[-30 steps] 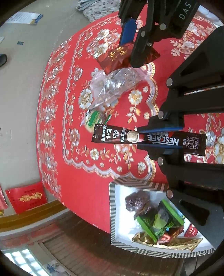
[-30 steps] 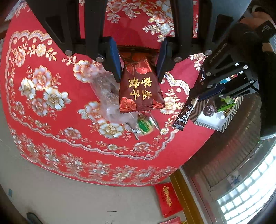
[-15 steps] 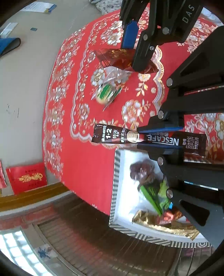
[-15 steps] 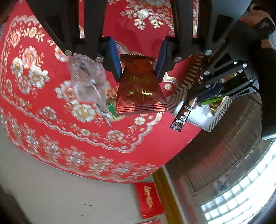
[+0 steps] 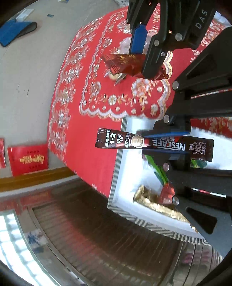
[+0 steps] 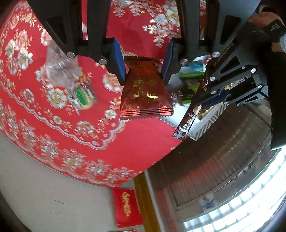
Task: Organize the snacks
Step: 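Carry the Nescafe stick and red packet over the striped tray with both tools, then open both tools to drop the Nescafe stick and red packet in the tray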
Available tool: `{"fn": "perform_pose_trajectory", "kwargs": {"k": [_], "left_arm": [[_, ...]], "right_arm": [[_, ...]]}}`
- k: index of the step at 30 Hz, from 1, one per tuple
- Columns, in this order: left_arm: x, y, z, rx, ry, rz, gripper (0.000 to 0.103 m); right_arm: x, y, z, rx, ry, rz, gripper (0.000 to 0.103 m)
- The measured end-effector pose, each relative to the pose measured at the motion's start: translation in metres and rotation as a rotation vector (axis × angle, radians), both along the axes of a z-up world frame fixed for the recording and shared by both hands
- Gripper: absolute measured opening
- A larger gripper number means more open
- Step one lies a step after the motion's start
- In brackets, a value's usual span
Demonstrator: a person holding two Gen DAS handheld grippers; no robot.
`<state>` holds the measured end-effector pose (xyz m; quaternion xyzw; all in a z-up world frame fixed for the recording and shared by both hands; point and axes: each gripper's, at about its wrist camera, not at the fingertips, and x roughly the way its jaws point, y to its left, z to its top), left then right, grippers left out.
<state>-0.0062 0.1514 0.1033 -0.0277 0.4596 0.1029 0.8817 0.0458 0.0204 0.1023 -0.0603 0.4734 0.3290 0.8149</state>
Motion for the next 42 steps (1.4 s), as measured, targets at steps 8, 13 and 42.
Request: {"fn": "perform_pose_trajectory", "kwargs": {"k": [8,13,42], "left_arm": [[-0.016,0.037,-0.001,0.01,0.003,0.085,0.013],[-0.027,0.056,-0.005,0.014,0.01,0.128,0.013],[-0.053,0.098,-0.034,0.017,0.082,0.227,0.013]], "right_arm": [[-0.006,0.036,-0.002,0.001,0.006,0.085,0.04],[-0.011,0.057,-0.004,-0.001,0.013,0.134,0.04],[-0.019,0.132,-0.037,-0.021,0.111,0.291,0.041]]}}
